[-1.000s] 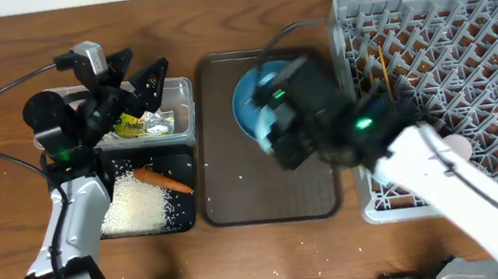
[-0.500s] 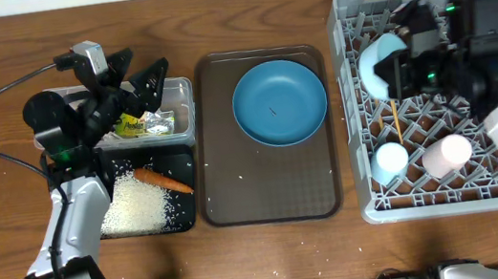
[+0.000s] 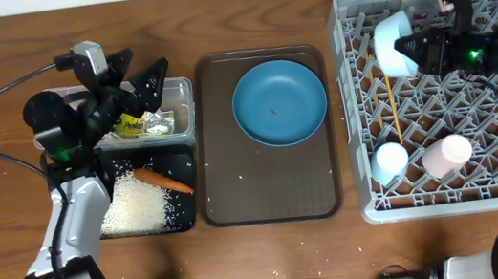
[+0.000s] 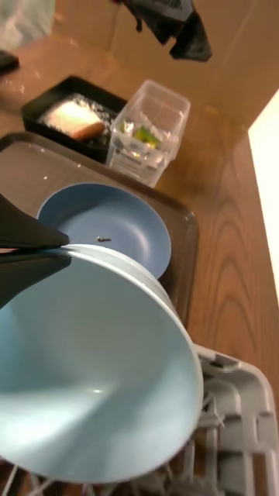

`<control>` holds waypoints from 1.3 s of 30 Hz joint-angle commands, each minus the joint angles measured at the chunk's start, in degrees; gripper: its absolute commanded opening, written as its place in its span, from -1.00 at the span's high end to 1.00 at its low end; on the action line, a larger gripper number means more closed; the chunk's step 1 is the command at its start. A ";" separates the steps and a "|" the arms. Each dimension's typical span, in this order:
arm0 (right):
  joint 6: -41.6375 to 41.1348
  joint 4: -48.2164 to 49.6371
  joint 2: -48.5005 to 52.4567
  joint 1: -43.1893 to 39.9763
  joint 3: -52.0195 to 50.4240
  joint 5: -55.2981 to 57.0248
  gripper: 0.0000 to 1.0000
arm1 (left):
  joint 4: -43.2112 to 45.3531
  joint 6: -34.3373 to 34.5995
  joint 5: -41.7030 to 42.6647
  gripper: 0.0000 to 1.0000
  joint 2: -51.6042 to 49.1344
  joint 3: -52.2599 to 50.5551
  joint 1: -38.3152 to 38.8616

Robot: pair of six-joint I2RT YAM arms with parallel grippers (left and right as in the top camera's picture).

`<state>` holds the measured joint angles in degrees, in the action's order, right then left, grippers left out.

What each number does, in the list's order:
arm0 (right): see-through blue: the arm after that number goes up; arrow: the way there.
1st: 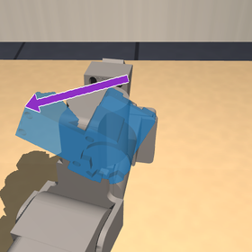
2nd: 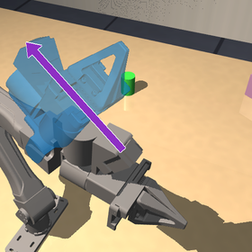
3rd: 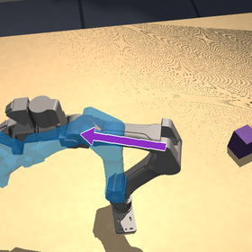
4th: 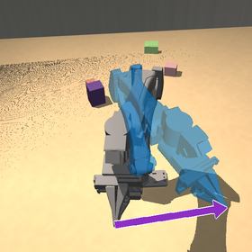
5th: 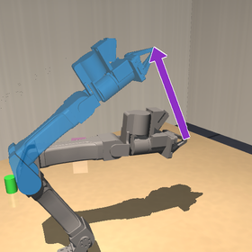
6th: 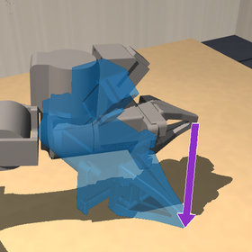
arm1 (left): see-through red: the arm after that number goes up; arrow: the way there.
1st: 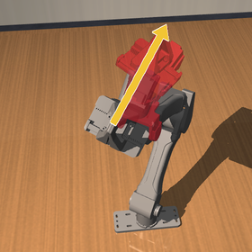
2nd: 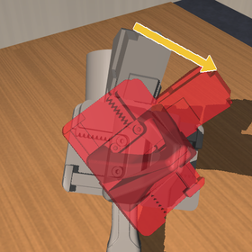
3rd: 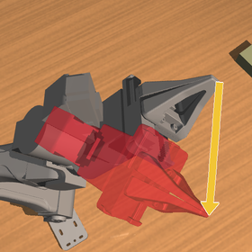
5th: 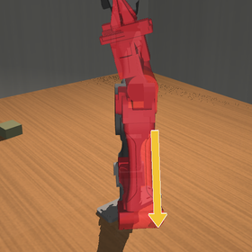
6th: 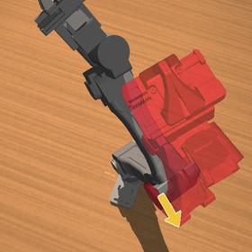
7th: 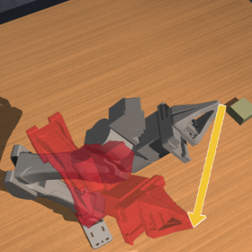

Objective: Sort waste into correct bins and load items into the dishwasher rack
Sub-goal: 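Carry the bowl to the rack's back and place it tilted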

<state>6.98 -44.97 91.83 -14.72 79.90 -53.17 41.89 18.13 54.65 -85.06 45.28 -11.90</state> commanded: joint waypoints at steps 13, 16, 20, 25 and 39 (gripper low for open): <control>8.66 2.99 14.03 -3.82 -0.09 -18.64 0.98 | 0.44 -0.72 -0.33 -0.93 0.94 -0.04 -0.04; 9.99 2.73 14.58 -3.80 -0.09 -17.31 0.98 | 0.44 -0.72 -0.33 -0.93 0.94 -0.04 -0.04; 9.77 1.38 14.58 -4.20 -0.09 -11.69 0.98 | 0.44 -0.74 -0.33 -0.93 0.94 -0.04 -0.04; 9.79 -1.18 14.58 -6.05 -0.09 -7.63 0.98 | 0.44 -0.74 -0.33 -0.93 0.94 -0.04 -0.04; 5.27 -5.75 14.58 -12.66 -0.09 5.31 0.95 | 0.44 -0.74 -0.33 -0.93 0.94 -0.04 -0.04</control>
<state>14.59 -50.26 106.02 -26.24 79.85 -57.67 41.87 18.13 54.65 -85.06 45.28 -11.90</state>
